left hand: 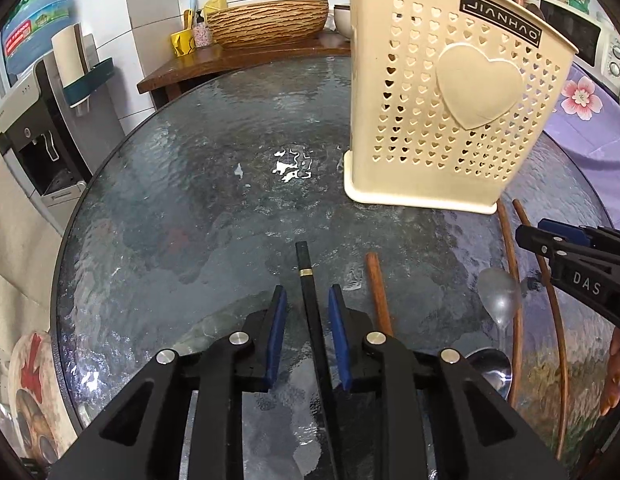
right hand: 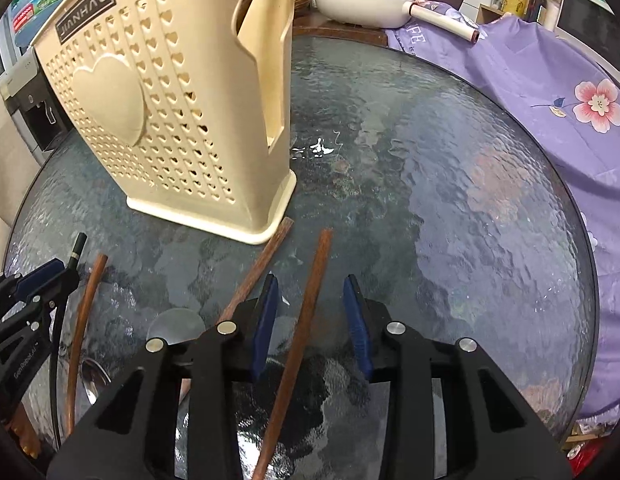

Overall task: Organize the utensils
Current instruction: 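Close left tool on the black chopstick while right tool grasps the brown chopstick, then lift both chopsticks and lower them into the cream holder with both tools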

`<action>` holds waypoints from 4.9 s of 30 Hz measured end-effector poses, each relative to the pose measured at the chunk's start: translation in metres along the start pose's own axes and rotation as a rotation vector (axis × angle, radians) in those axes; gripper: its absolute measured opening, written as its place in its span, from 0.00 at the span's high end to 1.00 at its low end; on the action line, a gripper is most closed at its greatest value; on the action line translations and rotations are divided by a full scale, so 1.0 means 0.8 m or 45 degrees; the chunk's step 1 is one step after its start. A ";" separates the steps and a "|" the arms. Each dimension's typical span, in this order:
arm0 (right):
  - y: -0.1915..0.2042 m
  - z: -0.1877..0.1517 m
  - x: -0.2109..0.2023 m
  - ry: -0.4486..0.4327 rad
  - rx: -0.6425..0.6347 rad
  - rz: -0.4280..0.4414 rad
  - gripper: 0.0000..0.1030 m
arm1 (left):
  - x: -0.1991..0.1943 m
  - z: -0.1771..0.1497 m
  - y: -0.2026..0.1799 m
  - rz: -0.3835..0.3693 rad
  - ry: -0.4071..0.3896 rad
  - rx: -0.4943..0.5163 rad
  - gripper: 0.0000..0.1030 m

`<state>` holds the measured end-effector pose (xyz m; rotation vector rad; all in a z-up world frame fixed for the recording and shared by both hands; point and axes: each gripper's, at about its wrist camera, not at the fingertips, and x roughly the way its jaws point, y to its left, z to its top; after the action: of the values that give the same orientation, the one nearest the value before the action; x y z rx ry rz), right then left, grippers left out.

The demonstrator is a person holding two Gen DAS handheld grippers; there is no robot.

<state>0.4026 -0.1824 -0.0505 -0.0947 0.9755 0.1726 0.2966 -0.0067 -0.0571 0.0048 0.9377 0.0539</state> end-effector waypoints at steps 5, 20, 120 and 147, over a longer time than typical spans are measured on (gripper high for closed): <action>0.007 0.007 0.004 0.015 -0.013 0.003 0.76 | 0.000 0.002 -0.008 0.010 0.003 0.017 0.87; 0.022 -0.007 -0.002 -0.009 -0.039 0.004 0.86 | -0.004 -0.005 -0.019 0.004 -0.007 0.037 0.93; -0.029 -0.015 -0.285 -0.659 -0.101 0.445 0.93 | -0.222 0.039 0.035 -0.371 -0.487 0.023 0.93; -0.013 0.105 -0.373 -0.730 -0.121 0.488 0.93 | -0.313 0.160 0.019 -0.402 -0.655 0.043 0.93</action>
<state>0.3098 -0.2103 0.2441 0.0561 0.4037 0.5662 0.2512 -0.0014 0.2203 -0.0940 0.4170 -0.2466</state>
